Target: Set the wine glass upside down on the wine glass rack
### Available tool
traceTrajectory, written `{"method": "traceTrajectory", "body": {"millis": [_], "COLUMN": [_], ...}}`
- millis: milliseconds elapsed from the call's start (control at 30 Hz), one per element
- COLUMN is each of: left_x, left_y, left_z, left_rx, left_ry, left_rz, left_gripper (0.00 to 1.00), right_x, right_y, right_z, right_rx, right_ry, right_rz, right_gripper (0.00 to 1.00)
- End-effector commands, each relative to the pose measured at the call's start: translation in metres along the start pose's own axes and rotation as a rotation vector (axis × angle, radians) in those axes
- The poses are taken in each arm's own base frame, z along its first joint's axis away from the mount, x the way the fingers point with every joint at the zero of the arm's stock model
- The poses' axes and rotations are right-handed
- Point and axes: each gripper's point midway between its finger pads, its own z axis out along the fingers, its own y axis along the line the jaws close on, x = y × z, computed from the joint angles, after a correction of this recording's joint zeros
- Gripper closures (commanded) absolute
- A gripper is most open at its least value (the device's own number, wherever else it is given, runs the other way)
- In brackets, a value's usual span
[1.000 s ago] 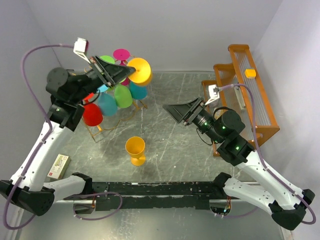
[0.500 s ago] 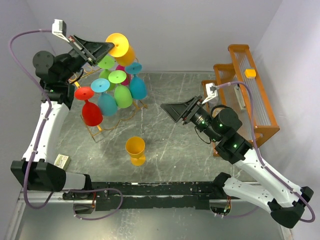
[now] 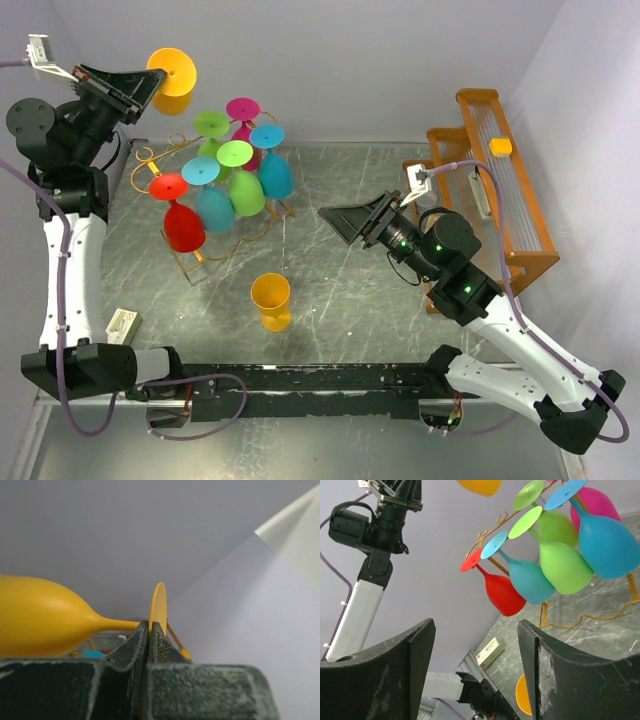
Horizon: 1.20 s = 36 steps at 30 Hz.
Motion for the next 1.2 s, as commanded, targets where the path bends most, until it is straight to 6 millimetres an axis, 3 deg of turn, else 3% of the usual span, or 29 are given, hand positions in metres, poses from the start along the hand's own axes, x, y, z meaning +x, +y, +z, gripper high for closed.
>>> {"method": "traceTrajectory", "body": {"millis": [0,100,233,433,833,1167], "left_x": [-0.02,-0.021,-0.003,0.016,0.042,0.051], "left_y": [0.026,0.045,0.082,0.116,0.14,0.152], "left_z": [-0.004,-0.003,-0.002,-0.012,-0.03,-0.039], "left_rx": [-0.081,-0.115,-0.162,-0.218,-0.282,-0.314], "left_ry": [-0.049,-0.048,0.011,0.043,0.095,0.096], "left_rz": [0.077,0.062,-0.046,-0.139,-0.171,-0.192], "left_gripper": [0.93,0.93,0.93,0.93,0.93,0.93], "right_x": [-0.006,-0.004,0.0,0.006,0.013,0.013], "right_y": [0.016,0.02,0.019,0.015,0.007,0.005], "right_z": [-0.001,0.0,0.004,0.01,0.018,0.017], "right_rx": [-0.07,-0.098,-0.104,-0.095,-0.068,-0.059], "right_ry": [-0.009,0.002,0.016,0.036,0.061,0.058], "right_rz": [-0.03,-0.031,-0.031,-0.029,-0.014,-0.01], "right_gripper": [0.33,0.33,0.33,0.33,0.34,0.34]}}
